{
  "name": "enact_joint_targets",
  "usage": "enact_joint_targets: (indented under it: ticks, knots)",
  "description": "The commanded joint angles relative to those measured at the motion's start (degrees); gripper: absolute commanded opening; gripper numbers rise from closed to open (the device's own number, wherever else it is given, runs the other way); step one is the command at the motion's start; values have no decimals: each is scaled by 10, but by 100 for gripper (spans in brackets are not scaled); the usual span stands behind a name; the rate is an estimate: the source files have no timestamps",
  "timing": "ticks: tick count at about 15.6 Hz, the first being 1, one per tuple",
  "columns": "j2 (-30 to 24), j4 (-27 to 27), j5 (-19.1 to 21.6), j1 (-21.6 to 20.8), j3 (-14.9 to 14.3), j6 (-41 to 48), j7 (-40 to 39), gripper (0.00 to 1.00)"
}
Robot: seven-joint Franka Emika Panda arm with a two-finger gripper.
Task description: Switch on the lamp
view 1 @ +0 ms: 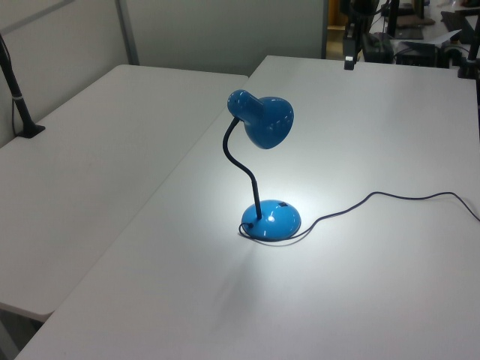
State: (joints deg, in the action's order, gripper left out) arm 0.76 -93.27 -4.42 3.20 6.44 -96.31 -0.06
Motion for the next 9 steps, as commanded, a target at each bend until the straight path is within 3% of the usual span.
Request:
enact_joint_targets:
  ticks: [1,2,9]
  knots:
    - [-24,-2,-23,-11,-2,47,45,96]
    - [-26,-2,-23,-11,-1,56,46,100]
    - [-26,0,-20,-1,-3,58,47,100]
